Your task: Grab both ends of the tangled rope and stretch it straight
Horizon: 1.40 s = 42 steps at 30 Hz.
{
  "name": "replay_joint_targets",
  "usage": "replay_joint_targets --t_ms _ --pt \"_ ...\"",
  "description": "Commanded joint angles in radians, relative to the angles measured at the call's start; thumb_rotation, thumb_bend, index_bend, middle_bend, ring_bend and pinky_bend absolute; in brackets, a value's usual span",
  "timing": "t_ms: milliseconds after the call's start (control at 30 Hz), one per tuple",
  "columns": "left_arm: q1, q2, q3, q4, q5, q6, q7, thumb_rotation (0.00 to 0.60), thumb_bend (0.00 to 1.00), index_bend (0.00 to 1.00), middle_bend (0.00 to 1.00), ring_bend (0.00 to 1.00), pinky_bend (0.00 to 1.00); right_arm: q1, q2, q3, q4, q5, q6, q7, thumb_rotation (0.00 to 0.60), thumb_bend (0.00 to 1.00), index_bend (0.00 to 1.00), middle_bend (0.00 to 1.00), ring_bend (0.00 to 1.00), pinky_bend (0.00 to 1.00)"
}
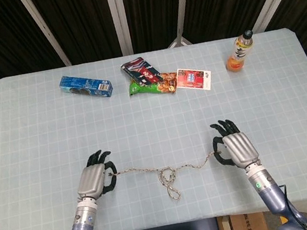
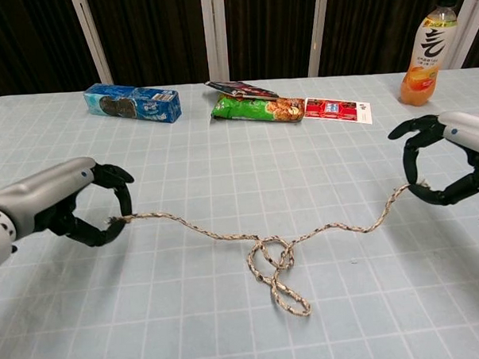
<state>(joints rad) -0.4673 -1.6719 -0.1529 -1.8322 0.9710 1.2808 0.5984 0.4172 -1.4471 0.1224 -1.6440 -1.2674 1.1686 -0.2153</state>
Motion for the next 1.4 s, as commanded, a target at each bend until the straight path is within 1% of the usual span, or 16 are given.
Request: replay_joint_targets --t_ms 33,367,633,733,900,1133,1400 --pt "0.009 0.066 -0.016 -0.035 0.024 0.008 -0.031 0.6 0.59 0.56 0.13 0.0 0.0 -0.006 0.022 0.004 0.004 0.003 0.003 0.014 0.6 0.48 0.65 0.18 0.05 0.0" --pt "0.043 0.252 -0.033 -0.074 0.073 0.013 -0.131 0.6 0.59 0.57 0.13 0.0 0.0 -0.028 0.109 0.014 0.02 0.007 0.015 0.058 0.6 0.48 0.67 0.18 0.05 0.0" --pt "0.064 0.349 -0.062 -0.057 0.057 0.015 -0.212 0.6 0.59 0.6 0.14 0.0 0.0 -0.044 0.155 0.015 0.029 0.006 0.023 0.082 0.6 0.48 0.69 0.18 0.05 0.0" --pt "0.068 0.373 -0.072 -0.039 0.044 0.012 -0.232 0.6 0.59 0.61 0.15 0.0 0.0 -0.049 0.165 0.018 0.032 0.012 0.026 0.088 0.6 0.48 0.69 0.18 0.05 0.0" --pt "0.079 0.4 -0.072 -0.013 0.041 0.011 -0.265 0.6 0.6 0.61 0.16 0.0 0.0 -0.055 0.177 0.022 0.05 0.024 0.025 0.099 0.6 0.48 0.69 0.18 0.05 0.0" --pt "0.097 0.425 -0.053 0.017 0.051 0.002 -0.306 0.6 0.6 0.61 0.16 0.0 0.0 -0.064 0.19 0.024 0.092 0.039 0.017 0.12 0.6 0.48 0.69 0.18 0.05 0.0" --pt "0.114 0.422 -0.027 0.047 0.057 -0.006 -0.333 0.6 0.6 0.61 0.16 0.0 0.0 -0.072 0.189 0.024 0.139 0.055 -0.001 0.151 0.6 0.48 0.69 0.18 0.05 0.0"
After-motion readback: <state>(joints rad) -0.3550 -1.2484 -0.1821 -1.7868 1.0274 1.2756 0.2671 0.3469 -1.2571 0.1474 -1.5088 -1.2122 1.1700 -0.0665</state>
